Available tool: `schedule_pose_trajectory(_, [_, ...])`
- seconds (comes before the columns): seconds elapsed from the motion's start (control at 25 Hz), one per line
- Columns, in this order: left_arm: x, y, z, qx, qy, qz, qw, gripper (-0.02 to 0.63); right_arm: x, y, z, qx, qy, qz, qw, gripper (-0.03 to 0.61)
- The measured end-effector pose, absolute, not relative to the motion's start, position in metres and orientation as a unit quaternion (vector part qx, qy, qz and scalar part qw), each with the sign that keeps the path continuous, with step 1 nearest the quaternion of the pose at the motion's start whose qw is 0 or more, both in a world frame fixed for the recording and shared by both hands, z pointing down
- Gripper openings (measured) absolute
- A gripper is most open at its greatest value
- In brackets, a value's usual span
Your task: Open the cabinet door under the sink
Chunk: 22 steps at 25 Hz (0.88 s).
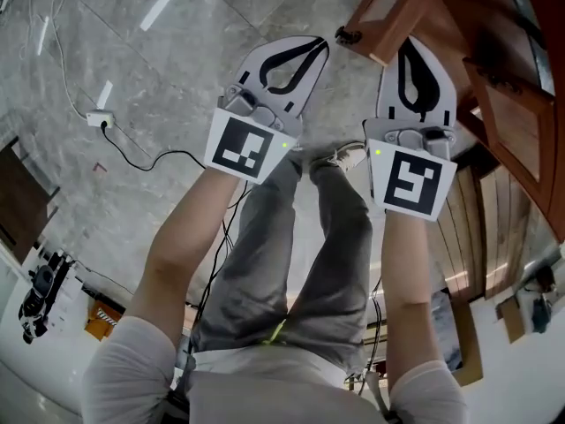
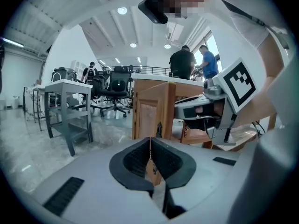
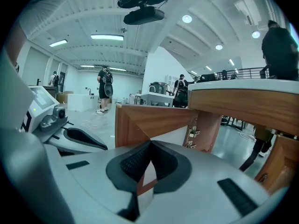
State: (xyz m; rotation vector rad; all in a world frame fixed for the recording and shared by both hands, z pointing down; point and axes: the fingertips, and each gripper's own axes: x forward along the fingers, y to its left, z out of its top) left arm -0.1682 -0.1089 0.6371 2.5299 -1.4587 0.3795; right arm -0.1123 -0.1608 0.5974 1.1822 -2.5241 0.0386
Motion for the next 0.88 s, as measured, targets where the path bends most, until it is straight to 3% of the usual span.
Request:
schedule_pose_trajectory(0.36, [-0.207, -0.111, 0.63, 0.839, -0.518, 0.128, 0.105, 0.021, -0.158, -0.168, 0.589, 0.386, -0.907, 0.012, 0.169, 0.032])
schedule_pose_trajectory(0.88, [-0.204, -0.122, 0.629, 0.837, -0.522, 0.127, 0.106, 0.02, -0.145, -0.178, 0.588, 0.39, -0.903, 0.012, 0.178, 0.032])
